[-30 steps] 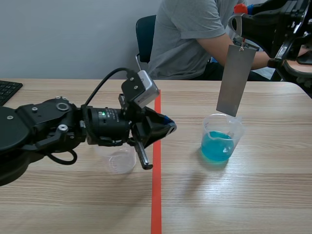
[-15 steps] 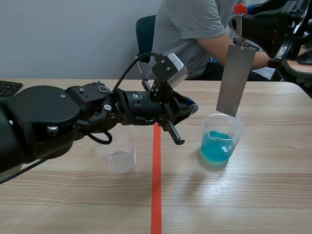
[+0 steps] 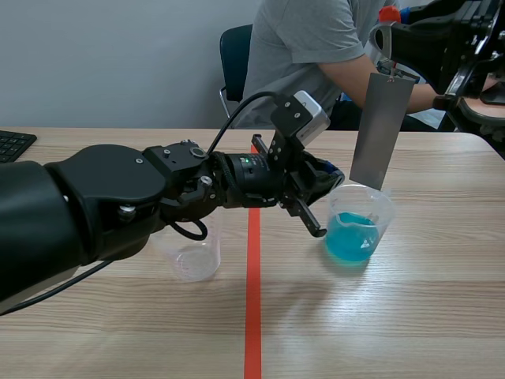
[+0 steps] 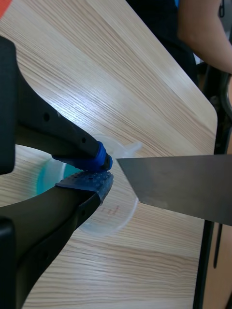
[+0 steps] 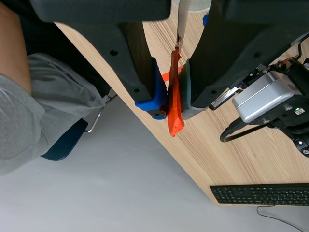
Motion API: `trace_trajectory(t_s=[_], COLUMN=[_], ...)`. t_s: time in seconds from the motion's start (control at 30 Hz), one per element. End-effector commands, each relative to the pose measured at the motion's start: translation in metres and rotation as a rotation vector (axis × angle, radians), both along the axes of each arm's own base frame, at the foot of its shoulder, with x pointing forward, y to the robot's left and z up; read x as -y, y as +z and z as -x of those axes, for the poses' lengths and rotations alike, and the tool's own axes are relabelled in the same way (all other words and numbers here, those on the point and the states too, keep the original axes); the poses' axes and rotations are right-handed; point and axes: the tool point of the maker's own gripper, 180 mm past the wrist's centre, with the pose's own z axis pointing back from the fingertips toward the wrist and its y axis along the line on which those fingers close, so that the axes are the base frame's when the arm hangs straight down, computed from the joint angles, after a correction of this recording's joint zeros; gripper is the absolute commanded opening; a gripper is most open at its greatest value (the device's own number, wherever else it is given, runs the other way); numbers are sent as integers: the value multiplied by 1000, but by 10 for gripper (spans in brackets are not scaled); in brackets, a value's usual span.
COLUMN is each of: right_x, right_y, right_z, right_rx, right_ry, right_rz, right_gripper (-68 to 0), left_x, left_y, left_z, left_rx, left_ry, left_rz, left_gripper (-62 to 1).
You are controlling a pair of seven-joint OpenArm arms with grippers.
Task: Do the redox reaction experiment.
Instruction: 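Point at the plate with the left hand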
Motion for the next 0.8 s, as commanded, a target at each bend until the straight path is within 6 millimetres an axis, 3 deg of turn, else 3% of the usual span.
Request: trace_trajectory(t_s=[0.0,0.17,0.77], right_x=[3,3,3], right_y=[15,15,15], right_z=[-1,-1,-1], right_rx=[40,38,38], right_ry=[4,3,3], right_rz=[-8,-6,-6], right_gripper=[-662,-662,-662], left_x=[6,2,2], left_y=[18,20,17], left_z=[-4,-15,-14], left_rx=[34,65,74], left_ry=[0,64,53], left_rz=[42,39,16], left_gripper=[-565,-565,-565])
